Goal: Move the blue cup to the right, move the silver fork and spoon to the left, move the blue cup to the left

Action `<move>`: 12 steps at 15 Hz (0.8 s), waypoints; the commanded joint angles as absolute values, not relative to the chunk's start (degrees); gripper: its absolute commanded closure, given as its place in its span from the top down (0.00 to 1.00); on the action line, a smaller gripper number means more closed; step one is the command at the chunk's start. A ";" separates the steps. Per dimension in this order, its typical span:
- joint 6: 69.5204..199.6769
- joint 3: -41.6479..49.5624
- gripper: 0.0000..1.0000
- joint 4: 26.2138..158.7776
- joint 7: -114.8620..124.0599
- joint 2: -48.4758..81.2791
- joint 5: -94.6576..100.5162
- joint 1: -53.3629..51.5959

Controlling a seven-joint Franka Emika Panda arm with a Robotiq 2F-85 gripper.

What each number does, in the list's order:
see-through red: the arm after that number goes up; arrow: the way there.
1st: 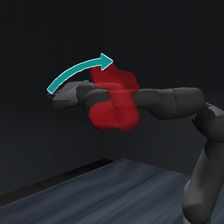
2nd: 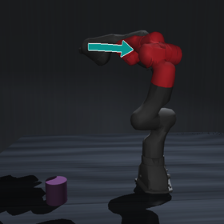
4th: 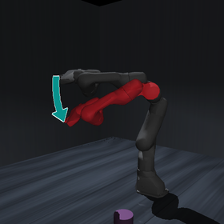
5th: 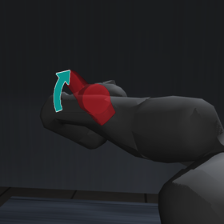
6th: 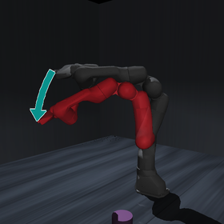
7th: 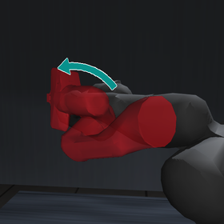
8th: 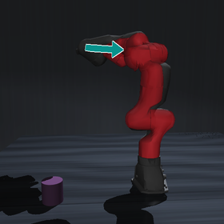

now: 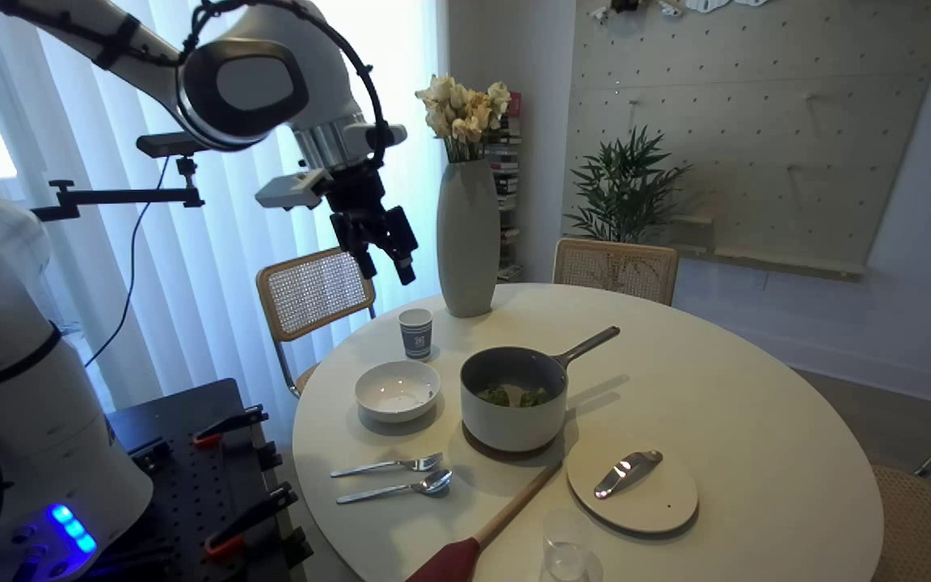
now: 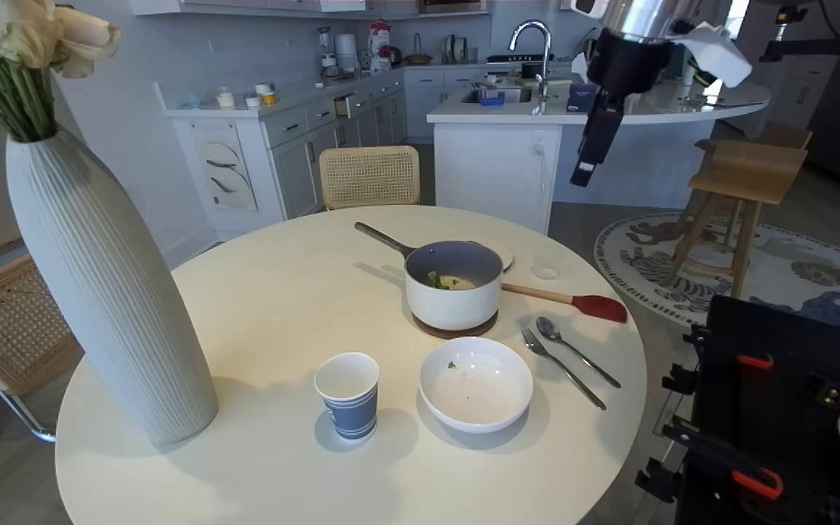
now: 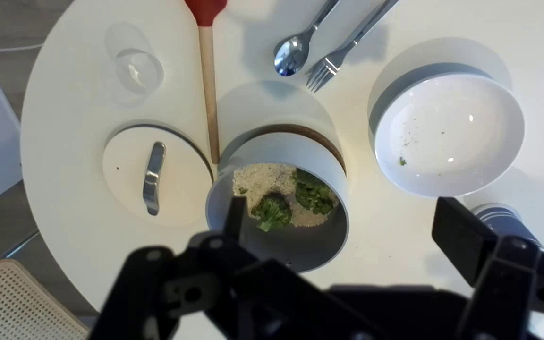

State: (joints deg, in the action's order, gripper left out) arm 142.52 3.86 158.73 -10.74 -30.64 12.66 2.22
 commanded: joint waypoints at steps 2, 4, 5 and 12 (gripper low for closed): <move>150.53 0.87 1.00 153.07 -8.94 -17.79 10.77 -0.55; 153.24 -0.53 1.00 150.33 -9.01 -12.81 10.16 -1.97; 154.33 -1.20 1.00 148.92 -9.01 -10.54 9.98 -2.49; 159.03 -4.86 1.00 137.09 -3.81 4.73 13.03 -4.20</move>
